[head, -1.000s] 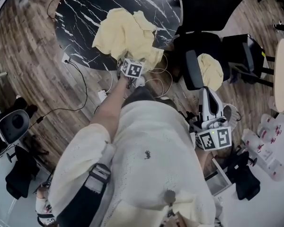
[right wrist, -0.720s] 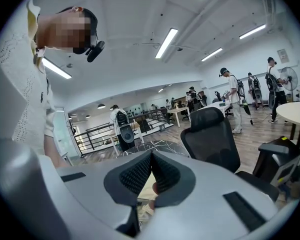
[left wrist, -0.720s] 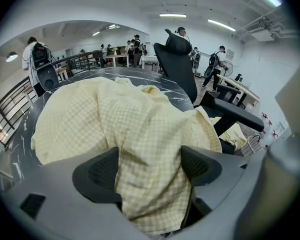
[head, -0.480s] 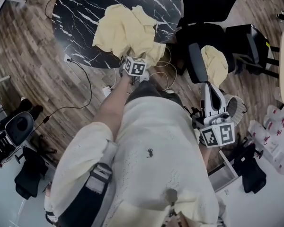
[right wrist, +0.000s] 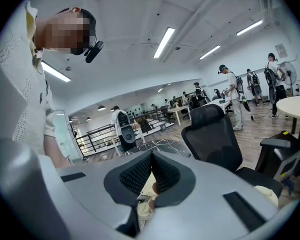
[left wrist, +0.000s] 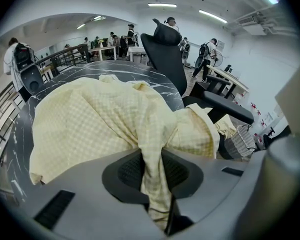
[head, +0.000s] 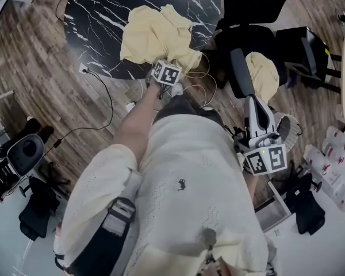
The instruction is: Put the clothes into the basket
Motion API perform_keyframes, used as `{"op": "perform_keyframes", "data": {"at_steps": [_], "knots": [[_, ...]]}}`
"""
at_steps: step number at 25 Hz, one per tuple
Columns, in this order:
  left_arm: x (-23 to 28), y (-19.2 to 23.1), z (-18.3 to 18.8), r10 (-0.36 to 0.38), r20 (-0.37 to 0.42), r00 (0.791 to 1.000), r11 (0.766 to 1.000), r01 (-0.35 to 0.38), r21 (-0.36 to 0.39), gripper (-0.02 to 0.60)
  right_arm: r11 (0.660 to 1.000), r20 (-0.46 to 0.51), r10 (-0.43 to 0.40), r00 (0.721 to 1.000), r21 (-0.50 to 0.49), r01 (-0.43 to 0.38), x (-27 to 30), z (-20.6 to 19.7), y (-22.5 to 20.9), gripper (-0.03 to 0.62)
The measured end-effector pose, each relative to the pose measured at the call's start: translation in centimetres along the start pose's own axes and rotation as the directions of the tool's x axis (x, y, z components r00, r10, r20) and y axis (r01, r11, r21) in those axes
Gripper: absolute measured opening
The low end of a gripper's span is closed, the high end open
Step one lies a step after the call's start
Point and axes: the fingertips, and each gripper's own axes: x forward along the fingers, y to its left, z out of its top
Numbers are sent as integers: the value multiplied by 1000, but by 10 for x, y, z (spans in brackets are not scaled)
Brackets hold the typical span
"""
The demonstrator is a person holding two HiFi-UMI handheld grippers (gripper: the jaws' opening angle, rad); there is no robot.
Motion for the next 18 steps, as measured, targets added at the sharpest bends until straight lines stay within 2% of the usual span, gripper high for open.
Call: {"op": "perform_keyframes", "data": {"at_steps": [7,12,18], "knots": [[-11,-5,-10,-16,6,1000,998,16,-67,80,1000,4,-6,1000,7,6,-8,-4,-2,9],[-22,-10,-15,7,36,999,999,-6,-49,80,1000,11,-13,1000,21,13,-19,-10,-3,9],[-47,-13,-12,1,108,994,997,6,-71,80,999,22,-3,1000,37,2,-28,-14,3,9]]}}
